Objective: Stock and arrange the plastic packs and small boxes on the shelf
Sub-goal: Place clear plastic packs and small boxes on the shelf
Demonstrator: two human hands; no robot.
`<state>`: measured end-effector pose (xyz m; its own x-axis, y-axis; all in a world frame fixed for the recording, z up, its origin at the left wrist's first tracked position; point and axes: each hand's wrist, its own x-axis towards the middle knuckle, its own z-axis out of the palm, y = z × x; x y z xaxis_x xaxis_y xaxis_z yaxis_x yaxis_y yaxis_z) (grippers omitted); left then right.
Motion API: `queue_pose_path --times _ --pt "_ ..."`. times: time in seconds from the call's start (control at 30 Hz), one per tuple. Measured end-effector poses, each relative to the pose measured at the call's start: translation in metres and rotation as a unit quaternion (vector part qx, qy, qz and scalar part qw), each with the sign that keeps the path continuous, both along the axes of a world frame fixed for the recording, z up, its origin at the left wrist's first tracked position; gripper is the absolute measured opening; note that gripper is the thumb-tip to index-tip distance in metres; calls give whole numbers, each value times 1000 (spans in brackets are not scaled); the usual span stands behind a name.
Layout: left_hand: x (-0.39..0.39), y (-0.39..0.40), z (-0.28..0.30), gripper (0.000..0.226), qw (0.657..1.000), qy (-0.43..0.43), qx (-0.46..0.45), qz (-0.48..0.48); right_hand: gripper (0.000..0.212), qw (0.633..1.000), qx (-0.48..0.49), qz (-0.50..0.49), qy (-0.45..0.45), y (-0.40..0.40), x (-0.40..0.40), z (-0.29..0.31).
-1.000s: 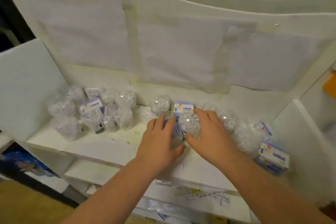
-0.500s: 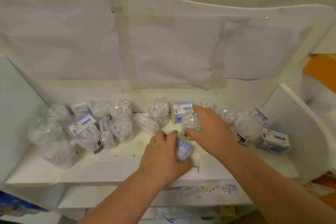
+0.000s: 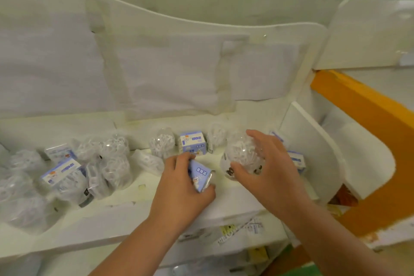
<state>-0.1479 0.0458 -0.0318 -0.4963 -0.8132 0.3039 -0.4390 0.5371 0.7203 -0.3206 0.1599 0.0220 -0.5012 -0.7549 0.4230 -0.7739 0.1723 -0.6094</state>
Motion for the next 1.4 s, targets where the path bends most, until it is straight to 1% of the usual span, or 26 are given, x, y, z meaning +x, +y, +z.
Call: queue_pose_path --times 0.13,0.27,0.37,0.43,0.6,0.7,0.8,0.93,1.0,1.1,1.27,1.4 --pt "-32 32 10 71 999 6 -15 -38 71 999 27 -19 -11 64 -18 0" --pt "-67 80 17 70 998 15 -8 -62 71 998 45 -49 -20 137 -37 -2" --pt "-96 133 22 63 995 26 2 -97 71 996 63 -43 -39 204 -54 1" --pt "-117 176 22 63 992 30 15 -120 68 994 81 -47 -58 251 -70 5" --pt "-171 275 15 67 985 26 33 -169 69 989 85 -102 -61 361 -131 5" --pt "-204 316 13 67 980 27 39 -194 74 985 80 -138 -62 413 -164 5" --pt "-235 348 18 69 980 32 28 -197 70 984 74 -150 -61 448 -190 8" --pt "-273 371 27 69 979 34 25 -198 70 980 72 -176 -52 469 -224 9" --pt "-293 374 29 71 979 32 28 -200 73 978 66 -190 -49 468 -244 6" --pt "-325 372 28 75 978 45 48 -197 72 979 56 -191 -43 461 -274 2" --pt "-378 353 15 81 977 71 85 -183 74 978 74 -192 -23 423 -344 -3" --pt "-425 329 7 77 976 93 105 -165 77 974 87 -203 -41 379 -417 -8"
